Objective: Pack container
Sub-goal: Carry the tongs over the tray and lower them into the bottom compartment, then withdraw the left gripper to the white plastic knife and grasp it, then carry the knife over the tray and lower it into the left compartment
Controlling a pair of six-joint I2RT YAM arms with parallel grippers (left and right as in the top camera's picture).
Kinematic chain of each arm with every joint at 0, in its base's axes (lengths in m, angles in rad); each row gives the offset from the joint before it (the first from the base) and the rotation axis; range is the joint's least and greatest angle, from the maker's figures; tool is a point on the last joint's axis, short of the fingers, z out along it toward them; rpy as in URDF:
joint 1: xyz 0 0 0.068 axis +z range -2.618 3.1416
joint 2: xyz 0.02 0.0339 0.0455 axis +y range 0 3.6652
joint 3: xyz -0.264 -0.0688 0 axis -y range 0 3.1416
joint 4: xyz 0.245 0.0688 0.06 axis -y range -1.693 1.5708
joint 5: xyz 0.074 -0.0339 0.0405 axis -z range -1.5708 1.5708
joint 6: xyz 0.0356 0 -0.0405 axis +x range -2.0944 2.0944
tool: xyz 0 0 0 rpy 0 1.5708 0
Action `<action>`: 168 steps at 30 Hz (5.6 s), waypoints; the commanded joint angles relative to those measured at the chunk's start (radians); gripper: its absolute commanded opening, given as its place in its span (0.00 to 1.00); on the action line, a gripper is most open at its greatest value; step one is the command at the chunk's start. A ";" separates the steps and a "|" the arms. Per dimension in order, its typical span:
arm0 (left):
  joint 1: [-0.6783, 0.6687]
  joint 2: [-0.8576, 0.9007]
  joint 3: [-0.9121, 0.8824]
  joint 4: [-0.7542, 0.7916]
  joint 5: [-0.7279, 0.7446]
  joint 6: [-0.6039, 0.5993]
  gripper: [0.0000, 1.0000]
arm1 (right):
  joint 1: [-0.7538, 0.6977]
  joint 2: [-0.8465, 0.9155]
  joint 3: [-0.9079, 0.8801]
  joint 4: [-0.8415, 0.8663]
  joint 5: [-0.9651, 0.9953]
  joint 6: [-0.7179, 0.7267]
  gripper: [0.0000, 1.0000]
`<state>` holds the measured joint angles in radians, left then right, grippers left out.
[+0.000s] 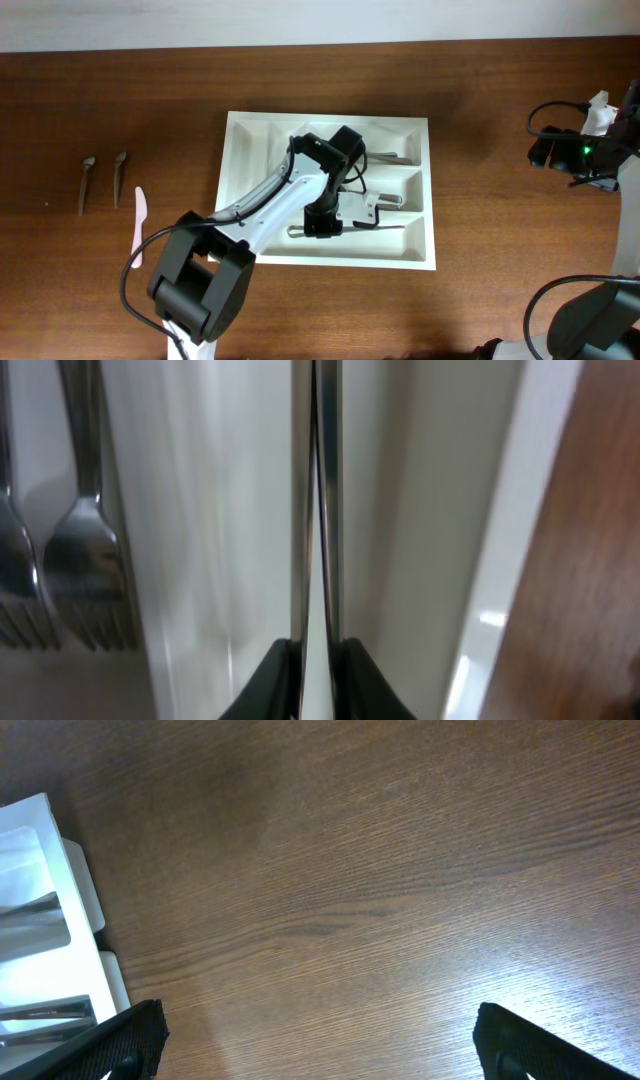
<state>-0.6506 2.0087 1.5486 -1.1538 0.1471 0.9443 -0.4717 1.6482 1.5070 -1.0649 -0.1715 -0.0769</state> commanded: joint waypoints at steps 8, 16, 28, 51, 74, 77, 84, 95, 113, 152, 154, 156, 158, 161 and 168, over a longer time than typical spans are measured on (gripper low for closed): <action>0.010 -0.001 0.025 -0.017 -0.022 -0.089 0.54 | -0.005 -0.028 0.000 0.008 -0.013 0.011 0.99; 0.037 -0.174 0.129 -0.067 -0.235 -0.296 0.81 | -0.005 -0.028 0.000 0.009 -0.012 0.011 0.99; 0.787 -0.571 0.079 -0.129 -0.028 -0.645 0.99 | -0.005 -0.028 0.000 0.002 -0.013 0.011 0.99; 1.095 -0.418 -0.526 0.373 -0.057 -0.380 0.99 | -0.005 -0.028 -0.001 0.000 -0.012 0.011 0.99; 1.100 -0.157 -0.527 0.383 -0.137 -0.301 1.00 | -0.005 -0.026 -0.001 0.007 -0.012 0.011 0.99; 1.101 -0.147 -0.527 0.380 -0.138 -0.301 0.90 | -0.005 -0.026 -0.001 0.006 -0.012 0.011 0.99; 1.102 -0.146 -0.527 0.380 -0.144 -0.300 0.59 | -0.005 -0.026 -0.001 0.004 -0.012 0.011 0.99; 1.102 -0.146 -0.527 0.384 -0.143 -0.301 0.33 | -0.005 -0.026 -0.001 -0.002 -0.012 0.011 0.99; 1.091 -0.146 -0.510 0.394 -0.133 -0.370 0.02 | -0.005 -0.026 -0.001 -0.005 -0.012 0.011 0.99; 0.333 -0.234 0.178 0.081 -0.066 -1.183 0.02 | -0.005 -0.026 -0.001 -0.005 -0.013 0.011 0.99; 0.338 -0.234 0.177 0.079 -0.080 -1.183 0.02 | -0.004 -0.026 -0.001 -0.004 -0.014 0.011 0.99; 0.345 -0.234 0.178 0.076 -0.080 -1.183 0.02 | -0.005 -0.026 -0.001 -0.004 -0.028 0.011 0.99; 0.355 -0.234 0.178 0.067 -0.080 -1.181 0.02 | -0.005 -0.026 -0.001 -0.004 -0.028 0.011 0.99; 0.358 -0.234 0.177 0.061 -0.080 -1.175 0.02 | -0.005 -0.026 -0.001 -0.004 -0.028 0.011 0.99; 0.359 -0.234 0.177 0.042 -0.081 -1.125 0.02 | -0.005 -0.026 -0.001 -0.004 -0.028 0.011 0.99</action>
<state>-0.2958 1.7615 1.7123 -1.1011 0.0715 -0.2234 -0.4717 1.6482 1.5066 -1.0691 -0.1860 -0.0750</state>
